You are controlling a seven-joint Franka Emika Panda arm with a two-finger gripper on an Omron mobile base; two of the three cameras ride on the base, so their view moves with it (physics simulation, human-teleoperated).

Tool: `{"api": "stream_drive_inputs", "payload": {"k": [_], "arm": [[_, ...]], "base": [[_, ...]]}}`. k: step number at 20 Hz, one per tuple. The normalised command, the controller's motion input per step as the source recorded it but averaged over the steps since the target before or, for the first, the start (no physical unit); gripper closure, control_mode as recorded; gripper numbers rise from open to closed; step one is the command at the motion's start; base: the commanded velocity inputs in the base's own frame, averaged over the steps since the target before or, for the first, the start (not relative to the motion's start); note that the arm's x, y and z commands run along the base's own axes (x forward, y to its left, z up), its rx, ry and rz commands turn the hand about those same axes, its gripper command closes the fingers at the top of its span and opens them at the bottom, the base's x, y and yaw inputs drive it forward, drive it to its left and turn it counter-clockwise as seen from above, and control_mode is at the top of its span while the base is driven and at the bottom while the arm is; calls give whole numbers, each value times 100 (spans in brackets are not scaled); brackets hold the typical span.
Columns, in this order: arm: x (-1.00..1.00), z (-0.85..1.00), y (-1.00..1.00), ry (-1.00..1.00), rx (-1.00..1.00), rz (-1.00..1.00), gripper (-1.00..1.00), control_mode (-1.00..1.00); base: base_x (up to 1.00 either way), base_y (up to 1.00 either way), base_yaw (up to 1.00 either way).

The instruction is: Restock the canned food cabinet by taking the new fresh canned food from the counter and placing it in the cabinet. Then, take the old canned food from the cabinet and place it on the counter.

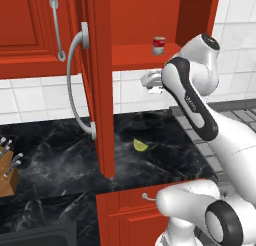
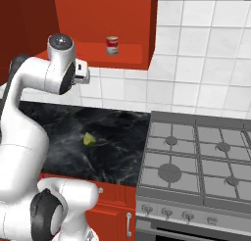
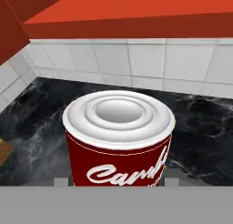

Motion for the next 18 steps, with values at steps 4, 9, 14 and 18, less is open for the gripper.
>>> {"api": "stream_drive_inputs", "payload": {"k": [4, 9, 14, 18], "arm": [[-83, -100, -80, 72, -3, 23, 100, -100], [-1, -100, -29, 50, 3, 19, 100, -100], [35, -100, 0, -10, 32, 7, 100, -100], [62, -98, 0, -50, 11, 8, 100, -100]], "base": [[0, 0, 0], [0, 0, 0], [0, 0, 0], [0, 0, 0]]}}
